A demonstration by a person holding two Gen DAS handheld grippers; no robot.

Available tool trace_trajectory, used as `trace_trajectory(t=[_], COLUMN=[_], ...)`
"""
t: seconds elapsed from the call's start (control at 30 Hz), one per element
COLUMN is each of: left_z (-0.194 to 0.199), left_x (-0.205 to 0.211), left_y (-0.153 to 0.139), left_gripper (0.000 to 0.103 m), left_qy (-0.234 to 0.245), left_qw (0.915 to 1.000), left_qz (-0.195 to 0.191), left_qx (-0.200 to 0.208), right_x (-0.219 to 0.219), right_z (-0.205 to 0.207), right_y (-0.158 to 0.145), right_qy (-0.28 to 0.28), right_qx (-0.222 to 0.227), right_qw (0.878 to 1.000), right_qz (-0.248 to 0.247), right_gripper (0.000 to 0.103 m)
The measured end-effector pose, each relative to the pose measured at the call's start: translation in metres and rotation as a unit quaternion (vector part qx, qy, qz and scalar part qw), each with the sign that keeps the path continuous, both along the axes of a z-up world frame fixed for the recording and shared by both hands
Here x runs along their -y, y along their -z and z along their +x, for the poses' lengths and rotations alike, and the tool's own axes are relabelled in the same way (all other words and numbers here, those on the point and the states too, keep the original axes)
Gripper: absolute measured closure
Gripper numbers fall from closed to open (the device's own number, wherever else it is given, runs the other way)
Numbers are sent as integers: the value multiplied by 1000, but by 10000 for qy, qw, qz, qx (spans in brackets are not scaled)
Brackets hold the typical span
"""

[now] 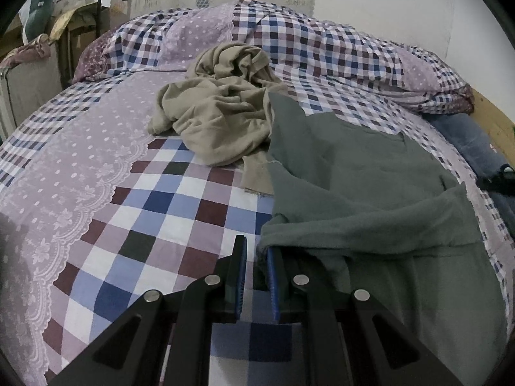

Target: Fold clothes

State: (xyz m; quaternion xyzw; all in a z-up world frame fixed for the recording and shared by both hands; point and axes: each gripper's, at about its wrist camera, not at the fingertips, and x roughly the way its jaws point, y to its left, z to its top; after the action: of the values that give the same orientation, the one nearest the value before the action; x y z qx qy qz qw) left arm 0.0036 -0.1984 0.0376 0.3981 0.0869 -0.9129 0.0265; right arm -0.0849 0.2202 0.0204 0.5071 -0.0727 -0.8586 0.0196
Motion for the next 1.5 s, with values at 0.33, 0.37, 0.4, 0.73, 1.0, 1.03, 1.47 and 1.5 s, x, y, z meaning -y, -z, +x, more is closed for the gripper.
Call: trace_trajectory(t=[0.33,0.37,0.4,0.73,1.0,1.03,1.47,1.5], left_z=[5,5,5,1,-8,-10,-21,-19], left_x=[-1,0,1,7,4,5,-9,-9], left_y=[-2,-1,-1,4,0,1,-3,-3], left_gripper=[87,85,84,72,72,72,95,98], left_qy=[-20,-35,-50,-37,111,126,540,571], left_qw=[10000,10000,10000,9996,9991,9989,9980,9977], left_qz=[-17,2,21,259,401,446,205,218], left_qx=[-17,-7,3,72,-50,-55,-259,-282], right_x=[24,23,23,181,345,362,397,394], right_z=[37,39,40,-32,-120,-130,-172,-174], right_y=[52,47,38,-50,-14,-7,41,41], right_qy=[-356,-195,-154,-2007,-2994,-3036,-2604,-2602], right_qx=[627,600,485,-544,179,302,700,701], right_qw=[9936,9904,9913,9779,9535,9521,9610,9616], right_qz=[867,1233,1212,-218,-302,-225,611,525], right_gripper=[99,101,101,93,65,65,90,95])
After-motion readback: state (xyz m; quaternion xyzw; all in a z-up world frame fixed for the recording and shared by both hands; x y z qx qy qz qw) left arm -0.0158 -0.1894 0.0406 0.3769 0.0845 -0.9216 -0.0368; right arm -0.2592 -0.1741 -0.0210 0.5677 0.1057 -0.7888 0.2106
